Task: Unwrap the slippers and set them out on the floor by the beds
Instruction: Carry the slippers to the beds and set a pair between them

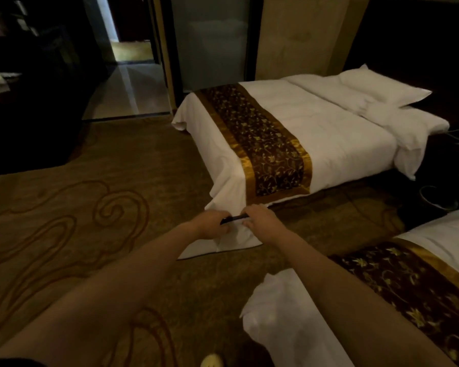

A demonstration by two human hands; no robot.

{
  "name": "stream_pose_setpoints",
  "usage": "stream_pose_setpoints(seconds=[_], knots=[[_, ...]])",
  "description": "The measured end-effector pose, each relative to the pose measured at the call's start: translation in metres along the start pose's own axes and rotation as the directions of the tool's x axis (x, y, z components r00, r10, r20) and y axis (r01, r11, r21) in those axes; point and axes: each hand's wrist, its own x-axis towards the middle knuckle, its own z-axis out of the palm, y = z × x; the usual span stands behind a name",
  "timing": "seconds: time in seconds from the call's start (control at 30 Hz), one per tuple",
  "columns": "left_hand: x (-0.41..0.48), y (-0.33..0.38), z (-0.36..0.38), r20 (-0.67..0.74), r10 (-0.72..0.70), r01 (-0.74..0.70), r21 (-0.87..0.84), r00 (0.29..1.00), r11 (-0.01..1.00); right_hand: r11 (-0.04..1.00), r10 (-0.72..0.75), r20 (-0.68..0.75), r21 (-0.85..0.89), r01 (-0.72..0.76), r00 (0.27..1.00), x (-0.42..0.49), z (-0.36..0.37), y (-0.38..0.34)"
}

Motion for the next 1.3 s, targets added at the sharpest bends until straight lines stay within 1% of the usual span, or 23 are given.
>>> stream_pose_setpoints(seconds=[0.1, 0.23, 0.33, 0.4, 0.53, 0.63, 0.7, 0.77, 0.83, 0.97, 1.1, 1.2, 1.3], knots=[[0.053, 0.000, -0.030, 0.022, 0.042, -0.043, 0.007, 0.999, 0.999, 0.998, 0.063, -0.027, 0.018, -0.062, 0.998, 0.038, -0.014, 0.025], [0.121, 0.010, -0.048, 0.090, 0.117, -0.116, -0.007, 0.989, 0.993, 0.987, 0.157, 0.027, -0.034, -0.156, 0.987, 0.082, -0.033, 0.071], [0.177, 0.016, -0.063, 0.086, 0.177, -0.177, -0.004, 0.980, 0.984, 0.977, 0.211, 0.037, -0.034, -0.210, 0.977, 0.120, -0.047, 0.109], [0.218, 0.022, -0.073, 0.096, 0.202, -0.203, 0.005, 0.975, 0.979, 0.972, 0.232, 0.016, -0.028, -0.232, 0.972, 0.145, -0.052, 0.138], [0.304, 0.033, -0.098, 0.103, 0.248, -0.257, 0.087, 0.963, 0.962, 0.961, 0.274, -0.056, 0.047, -0.272, 0.960, 0.196, -0.058, 0.199], [0.361, 0.048, -0.115, 0.156, 0.275, -0.299, 0.159, 0.949, 0.941, 0.929, 0.361, -0.054, 0.102, -0.355, 0.931, 0.227, -0.066, 0.236], [0.400, 0.065, -0.124, 0.198, 0.282, -0.319, 0.194, 0.939, 0.928, 0.921, 0.385, -0.052, 0.080, -0.380, 0.921, 0.242, -0.074, 0.265], [0.432, 0.083, -0.128, 0.229, 0.293, -0.340, 0.202, 0.928, 0.918, 0.920, 0.391, -0.078, 0.055, -0.387, 0.917, 0.250, -0.084, 0.293], [0.457, 0.104, -0.125, 0.287, 0.303, -0.367, 0.205, 0.909, 0.907, 0.919, 0.395, -0.074, 0.024, -0.394, 0.916, 0.249, -0.092, 0.317], [0.501, 0.150, -0.118, 0.415, 0.360, -0.465, 0.185, 0.836, 0.866, 0.901, 0.431, -0.013, -0.051, -0.431, 0.902, 0.243, -0.109, 0.361], [0.545, 0.191, -0.112, 0.445, 0.447, -0.545, 0.118, 0.776, 0.830, 0.879, 0.460, -0.014, -0.131, -0.458, 0.888, 0.244, -0.129, 0.401], [0.586, 0.216, -0.105, 0.488, 0.452, -0.559, 0.093, 0.747, 0.824, 0.855, 0.486, -0.006, -0.205, -0.477, 0.874, 0.249, -0.143, 0.432], [0.632, 0.240, -0.101, 0.503, 0.469, -0.557, 0.031, 0.726, 0.830, 0.827, 0.500, -0.008, -0.292, -0.481, 0.866, 0.261, -0.159, 0.470]])
